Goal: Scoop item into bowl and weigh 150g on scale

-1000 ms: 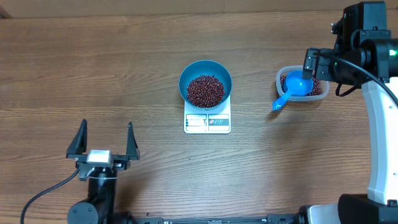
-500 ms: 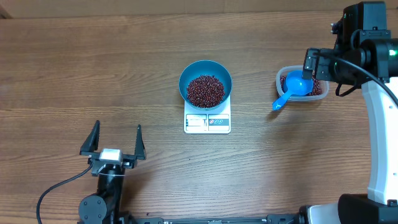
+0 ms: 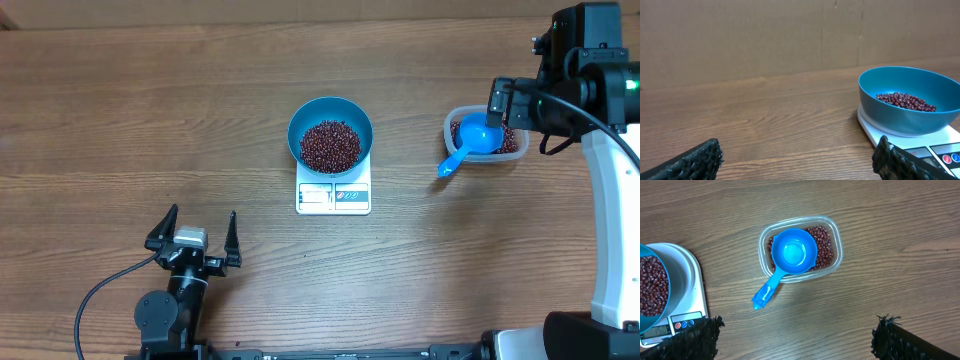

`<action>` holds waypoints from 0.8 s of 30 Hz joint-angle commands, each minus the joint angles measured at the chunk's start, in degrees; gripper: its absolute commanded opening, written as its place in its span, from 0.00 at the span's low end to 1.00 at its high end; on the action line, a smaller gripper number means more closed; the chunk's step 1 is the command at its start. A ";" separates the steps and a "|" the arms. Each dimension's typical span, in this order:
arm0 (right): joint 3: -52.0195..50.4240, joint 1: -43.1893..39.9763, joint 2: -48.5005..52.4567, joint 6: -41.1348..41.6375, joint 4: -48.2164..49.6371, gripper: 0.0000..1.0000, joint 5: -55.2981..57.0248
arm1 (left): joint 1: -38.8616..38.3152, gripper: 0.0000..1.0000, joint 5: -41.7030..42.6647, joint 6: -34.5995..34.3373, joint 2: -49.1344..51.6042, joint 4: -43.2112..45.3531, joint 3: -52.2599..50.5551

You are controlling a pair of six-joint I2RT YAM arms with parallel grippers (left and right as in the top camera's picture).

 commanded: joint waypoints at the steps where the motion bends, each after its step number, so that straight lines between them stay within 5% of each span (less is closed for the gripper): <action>1: 1.14 0.04 -1.01 -0.68 0.31 1.00 0.26 | -0.02 1.00 -0.37 -0.46 -0.55 -0.22 -0.22; 24: 1.14 0.04 -1.01 -0.68 0.31 1.00 0.26 | 0.90 0.99 -0.26 -2.69 -0.55 -0.11 -0.22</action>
